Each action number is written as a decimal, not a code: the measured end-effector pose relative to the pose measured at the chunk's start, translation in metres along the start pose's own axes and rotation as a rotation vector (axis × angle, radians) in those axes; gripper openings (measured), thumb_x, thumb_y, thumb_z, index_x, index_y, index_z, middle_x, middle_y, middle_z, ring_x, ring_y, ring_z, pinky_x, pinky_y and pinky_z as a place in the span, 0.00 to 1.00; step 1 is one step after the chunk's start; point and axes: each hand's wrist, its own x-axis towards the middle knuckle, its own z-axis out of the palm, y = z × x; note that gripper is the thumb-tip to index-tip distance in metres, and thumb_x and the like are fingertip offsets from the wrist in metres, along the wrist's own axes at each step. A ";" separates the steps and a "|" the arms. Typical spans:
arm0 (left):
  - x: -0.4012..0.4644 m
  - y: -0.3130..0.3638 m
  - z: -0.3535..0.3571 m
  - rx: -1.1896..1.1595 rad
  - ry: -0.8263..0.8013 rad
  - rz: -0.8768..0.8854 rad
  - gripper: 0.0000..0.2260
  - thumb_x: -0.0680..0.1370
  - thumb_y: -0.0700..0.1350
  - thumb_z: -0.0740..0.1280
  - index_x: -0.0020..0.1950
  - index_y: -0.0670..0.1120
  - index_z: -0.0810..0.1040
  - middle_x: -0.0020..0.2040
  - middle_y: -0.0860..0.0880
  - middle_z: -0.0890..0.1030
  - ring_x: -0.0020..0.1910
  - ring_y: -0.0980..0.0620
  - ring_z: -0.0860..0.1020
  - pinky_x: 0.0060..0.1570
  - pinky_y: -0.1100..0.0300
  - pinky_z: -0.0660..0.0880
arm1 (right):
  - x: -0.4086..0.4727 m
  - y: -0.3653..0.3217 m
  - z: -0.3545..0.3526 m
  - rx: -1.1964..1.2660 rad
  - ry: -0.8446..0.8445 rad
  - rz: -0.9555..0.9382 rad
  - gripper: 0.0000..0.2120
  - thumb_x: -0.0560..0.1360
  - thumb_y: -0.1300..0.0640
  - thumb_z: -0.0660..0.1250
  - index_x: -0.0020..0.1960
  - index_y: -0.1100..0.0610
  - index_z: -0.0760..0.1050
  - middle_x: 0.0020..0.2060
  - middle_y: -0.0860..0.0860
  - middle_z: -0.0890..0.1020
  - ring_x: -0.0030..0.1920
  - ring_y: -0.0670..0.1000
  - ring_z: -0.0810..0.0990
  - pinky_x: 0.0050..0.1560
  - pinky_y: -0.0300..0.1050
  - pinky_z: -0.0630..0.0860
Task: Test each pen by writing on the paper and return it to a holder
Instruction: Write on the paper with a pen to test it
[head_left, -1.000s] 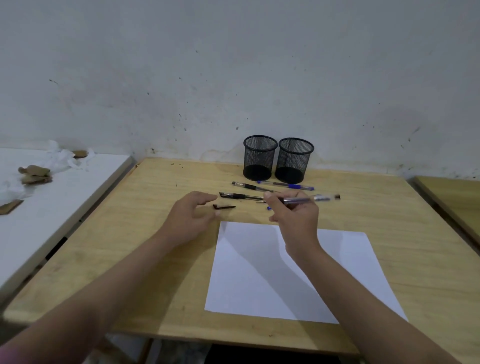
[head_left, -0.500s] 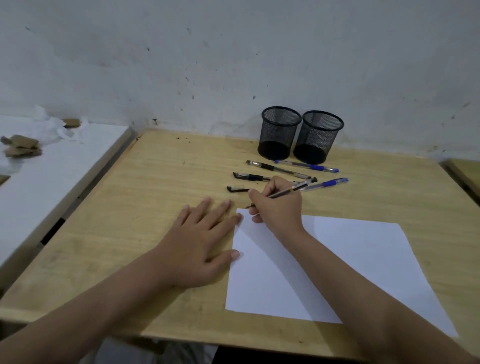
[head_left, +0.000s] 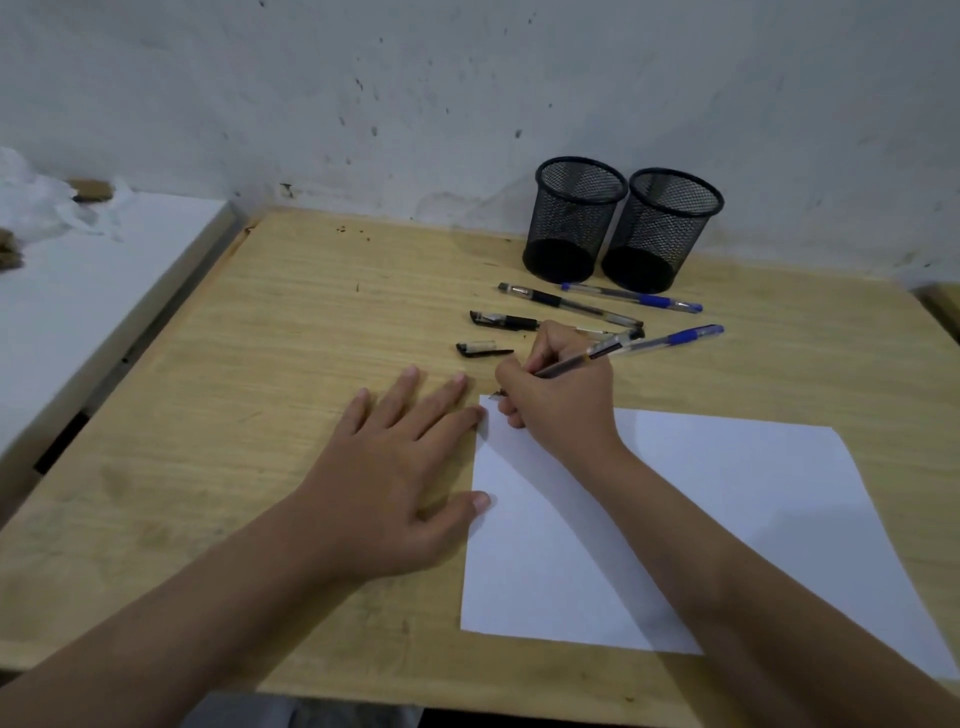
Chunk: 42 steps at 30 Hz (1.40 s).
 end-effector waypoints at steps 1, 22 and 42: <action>0.000 0.000 0.000 0.002 0.000 -0.002 0.32 0.71 0.68 0.50 0.73 0.59 0.52 0.76 0.60 0.46 0.76 0.50 0.41 0.71 0.43 0.48 | 0.000 0.000 0.000 -0.006 -0.008 -0.004 0.14 0.69 0.70 0.67 0.30 0.60 0.65 0.24 0.66 0.72 0.23 0.53 0.79 0.23 0.40 0.73; 0.002 0.001 -0.002 -0.025 -0.008 -0.017 0.32 0.70 0.68 0.51 0.73 0.60 0.53 0.76 0.61 0.49 0.76 0.50 0.44 0.71 0.42 0.49 | 0.002 0.003 -0.001 -0.002 0.045 -0.016 0.15 0.67 0.70 0.67 0.29 0.59 0.64 0.26 0.68 0.72 0.26 0.61 0.80 0.23 0.43 0.73; 0.003 0.000 -0.003 -0.032 -0.009 -0.021 0.33 0.70 0.69 0.51 0.73 0.60 0.53 0.76 0.62 0.49 0.76 0.51 0.44 0.71 0.43 0.48 | 0.005 0.011 0.001 -0.003 0.100 -0.044 0.15 0.65 0.69 0.67 0.28 0.61 0.62 0.26 0.68 0.69 0.29 0.69 0.76 0.24 0.50 0.72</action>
